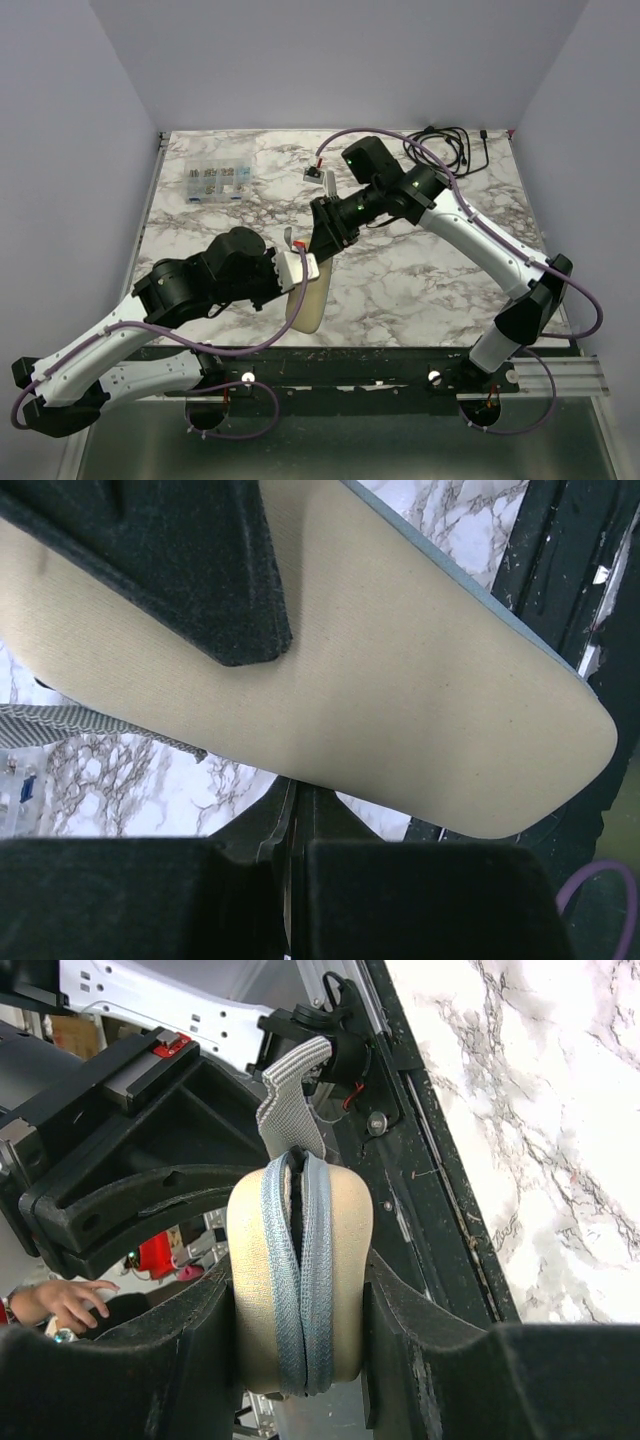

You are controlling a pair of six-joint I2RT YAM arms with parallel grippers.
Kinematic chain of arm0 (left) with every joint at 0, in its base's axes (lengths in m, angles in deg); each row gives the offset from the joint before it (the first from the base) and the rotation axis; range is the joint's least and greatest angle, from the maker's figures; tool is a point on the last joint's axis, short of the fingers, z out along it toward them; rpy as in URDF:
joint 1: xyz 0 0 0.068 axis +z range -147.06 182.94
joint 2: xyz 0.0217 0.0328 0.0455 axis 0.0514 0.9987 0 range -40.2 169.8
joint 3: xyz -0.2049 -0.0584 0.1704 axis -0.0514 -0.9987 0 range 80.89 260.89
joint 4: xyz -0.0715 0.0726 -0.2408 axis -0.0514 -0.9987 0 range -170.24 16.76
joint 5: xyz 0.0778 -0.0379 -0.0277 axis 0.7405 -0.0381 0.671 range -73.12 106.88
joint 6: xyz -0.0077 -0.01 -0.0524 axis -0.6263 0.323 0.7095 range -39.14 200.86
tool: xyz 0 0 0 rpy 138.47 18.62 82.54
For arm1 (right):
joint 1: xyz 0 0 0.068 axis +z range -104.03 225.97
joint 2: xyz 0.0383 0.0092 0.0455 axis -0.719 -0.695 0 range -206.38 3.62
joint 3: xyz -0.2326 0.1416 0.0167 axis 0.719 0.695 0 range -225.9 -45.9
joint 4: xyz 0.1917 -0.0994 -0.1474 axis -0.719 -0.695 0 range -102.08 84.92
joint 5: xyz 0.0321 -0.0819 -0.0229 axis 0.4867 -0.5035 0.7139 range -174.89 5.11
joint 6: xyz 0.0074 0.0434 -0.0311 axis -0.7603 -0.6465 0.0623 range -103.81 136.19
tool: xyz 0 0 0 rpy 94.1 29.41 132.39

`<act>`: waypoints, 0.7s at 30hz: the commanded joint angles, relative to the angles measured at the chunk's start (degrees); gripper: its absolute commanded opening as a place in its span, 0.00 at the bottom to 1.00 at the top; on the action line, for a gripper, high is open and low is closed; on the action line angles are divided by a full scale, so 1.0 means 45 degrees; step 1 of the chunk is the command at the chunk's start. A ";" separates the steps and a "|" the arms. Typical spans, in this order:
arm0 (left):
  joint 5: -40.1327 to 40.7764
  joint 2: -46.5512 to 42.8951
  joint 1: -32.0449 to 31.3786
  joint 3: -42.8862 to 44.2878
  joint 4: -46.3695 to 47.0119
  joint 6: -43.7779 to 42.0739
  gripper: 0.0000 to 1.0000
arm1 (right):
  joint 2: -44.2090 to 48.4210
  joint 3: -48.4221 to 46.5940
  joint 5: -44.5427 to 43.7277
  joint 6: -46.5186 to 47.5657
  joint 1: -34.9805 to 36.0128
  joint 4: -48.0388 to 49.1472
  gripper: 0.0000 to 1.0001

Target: Open the umbrella

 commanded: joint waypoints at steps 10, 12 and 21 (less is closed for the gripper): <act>0.0080 -0.0290 -0.0178 0.0066 0.5787 0.0712 0.00 | 0.0500 0.0929 0.1155 -0.0775 0.0707 0.2241 0.01; 0.0185 -0.0267 -0.0180 0.0050 0.5869 0.0834 0.00 | 0.0584 0.1028 0.1215 -0.0832 0.0717 0.2308 0.01; 0.0833 -0.0119 -0.0177 0.0298 0.5872 0.1567 0.00 | 0.0907 0.1595 0.1196 -0.0784 0.0714 0.2328 0.01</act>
